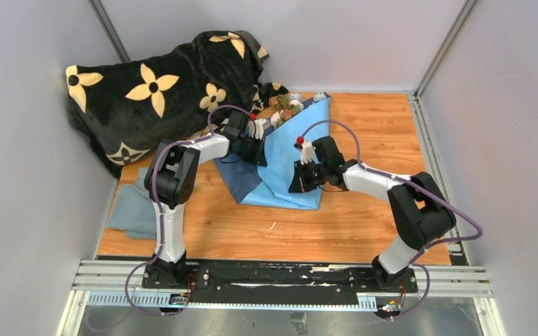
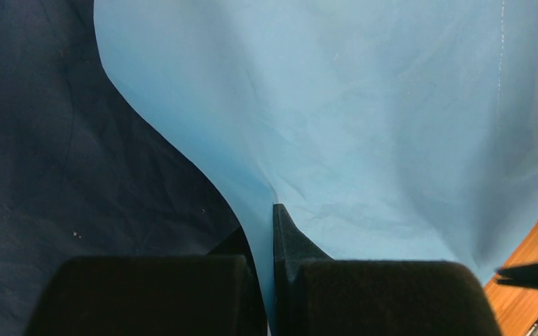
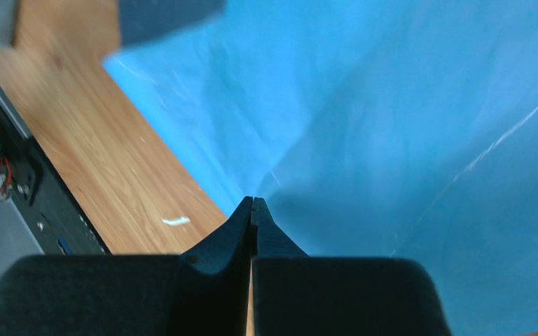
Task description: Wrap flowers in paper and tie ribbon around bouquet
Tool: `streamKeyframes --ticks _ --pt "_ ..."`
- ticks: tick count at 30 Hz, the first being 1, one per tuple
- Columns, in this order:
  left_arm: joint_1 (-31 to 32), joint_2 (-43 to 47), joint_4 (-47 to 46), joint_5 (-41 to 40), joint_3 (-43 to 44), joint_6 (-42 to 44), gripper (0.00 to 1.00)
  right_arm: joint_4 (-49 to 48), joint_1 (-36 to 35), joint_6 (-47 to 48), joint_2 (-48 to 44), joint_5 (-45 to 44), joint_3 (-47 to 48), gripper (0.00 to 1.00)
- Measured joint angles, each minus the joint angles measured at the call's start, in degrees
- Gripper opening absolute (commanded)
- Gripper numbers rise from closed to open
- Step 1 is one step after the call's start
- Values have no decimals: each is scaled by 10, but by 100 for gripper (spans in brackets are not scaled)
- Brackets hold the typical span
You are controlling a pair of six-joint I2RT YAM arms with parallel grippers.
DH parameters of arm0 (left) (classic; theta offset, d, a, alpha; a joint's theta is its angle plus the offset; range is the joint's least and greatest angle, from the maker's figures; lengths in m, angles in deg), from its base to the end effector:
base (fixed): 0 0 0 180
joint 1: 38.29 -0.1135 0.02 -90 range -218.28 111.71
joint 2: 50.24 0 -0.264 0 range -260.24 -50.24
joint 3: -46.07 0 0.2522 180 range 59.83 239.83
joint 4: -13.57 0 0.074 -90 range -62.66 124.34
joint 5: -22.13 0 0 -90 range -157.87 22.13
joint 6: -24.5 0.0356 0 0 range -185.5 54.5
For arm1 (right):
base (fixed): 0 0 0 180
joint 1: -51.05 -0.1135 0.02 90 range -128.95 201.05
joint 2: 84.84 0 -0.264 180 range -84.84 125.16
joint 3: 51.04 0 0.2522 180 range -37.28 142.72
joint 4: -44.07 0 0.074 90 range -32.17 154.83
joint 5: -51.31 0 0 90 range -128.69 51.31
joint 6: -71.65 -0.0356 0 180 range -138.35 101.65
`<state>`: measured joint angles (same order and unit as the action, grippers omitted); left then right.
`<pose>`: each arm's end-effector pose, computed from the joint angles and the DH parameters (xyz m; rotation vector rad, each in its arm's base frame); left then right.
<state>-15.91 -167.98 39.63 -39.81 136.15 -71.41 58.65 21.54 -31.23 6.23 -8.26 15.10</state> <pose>0.3900 -0.1787 0.1451 0.5669 2.4720 -0.8149 0.2821 0.1804 0.2045 -0.6297 2.2519 0.9835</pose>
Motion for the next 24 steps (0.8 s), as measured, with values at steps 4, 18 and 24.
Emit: streamKeyframes --ticks 4,18,24 --pt "0 3 7 -8 0 2 0 -4 -3 -16 45 23 -58 0" --pt "35 148 122 -12 -10 66 48 -94 13 -82 75 81 -96 0" --pt "129 232 122 24 -52 69 30 -101 23 -109 89 102 -96 0"
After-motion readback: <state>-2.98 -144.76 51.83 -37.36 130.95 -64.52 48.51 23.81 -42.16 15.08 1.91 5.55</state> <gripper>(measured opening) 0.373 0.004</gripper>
